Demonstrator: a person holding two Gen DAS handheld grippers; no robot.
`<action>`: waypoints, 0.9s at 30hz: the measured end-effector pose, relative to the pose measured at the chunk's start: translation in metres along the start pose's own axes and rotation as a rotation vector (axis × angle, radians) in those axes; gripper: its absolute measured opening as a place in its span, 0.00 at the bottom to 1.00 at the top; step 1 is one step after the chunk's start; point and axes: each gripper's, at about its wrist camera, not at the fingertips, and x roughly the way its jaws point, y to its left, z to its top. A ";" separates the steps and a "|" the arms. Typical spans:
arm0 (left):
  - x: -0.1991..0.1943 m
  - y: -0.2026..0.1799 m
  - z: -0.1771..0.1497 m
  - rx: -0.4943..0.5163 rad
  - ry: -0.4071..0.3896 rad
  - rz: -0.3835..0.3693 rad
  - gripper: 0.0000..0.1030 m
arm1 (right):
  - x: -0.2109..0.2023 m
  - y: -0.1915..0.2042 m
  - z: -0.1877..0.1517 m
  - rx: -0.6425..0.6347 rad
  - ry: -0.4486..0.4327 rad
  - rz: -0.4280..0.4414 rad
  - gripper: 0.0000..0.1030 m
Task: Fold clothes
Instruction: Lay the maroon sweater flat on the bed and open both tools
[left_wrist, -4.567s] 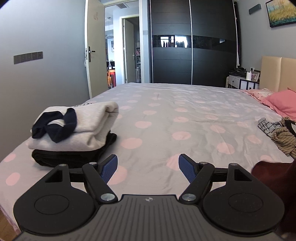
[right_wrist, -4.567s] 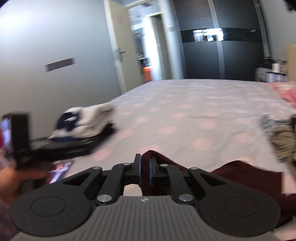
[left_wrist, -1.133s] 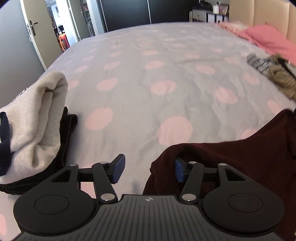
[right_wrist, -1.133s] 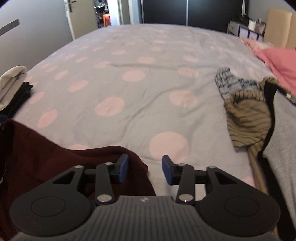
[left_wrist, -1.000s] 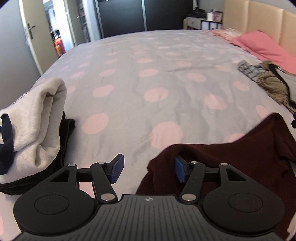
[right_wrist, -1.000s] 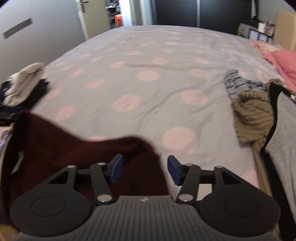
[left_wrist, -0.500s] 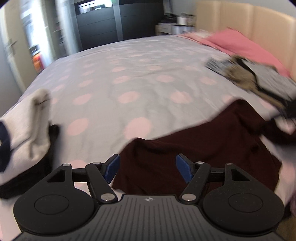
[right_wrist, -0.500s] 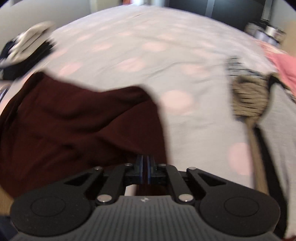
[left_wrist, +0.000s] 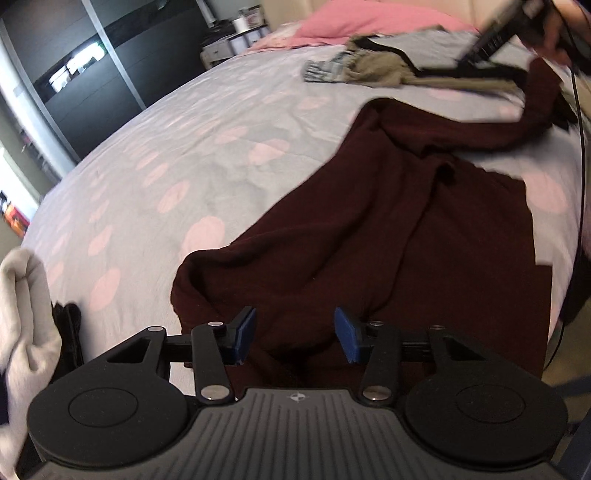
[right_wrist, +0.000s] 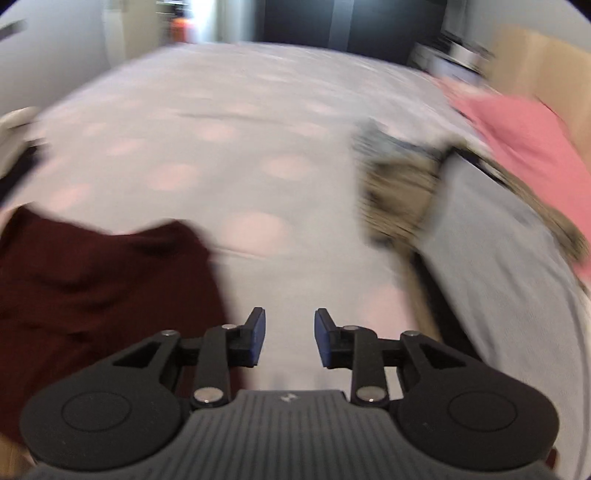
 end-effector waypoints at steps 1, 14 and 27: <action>0.002 -0.003 -0.001 0.019 0.007 0.001 0.39 | 0.001 0.011 -0.001 -0.033 -0.004 0.037 0.32; 0.012 -0.010 -0.001 0.072 0.033 0.029 0.37 | 0.055 0.055 -0.027 -0.211 0.173 0.100 0.04; 0.011 -0.010 -0.003 0.118 0.022 0.019 0.37 | 0.045 -0.018 0.000 0.018 0.100 -0.136 0.16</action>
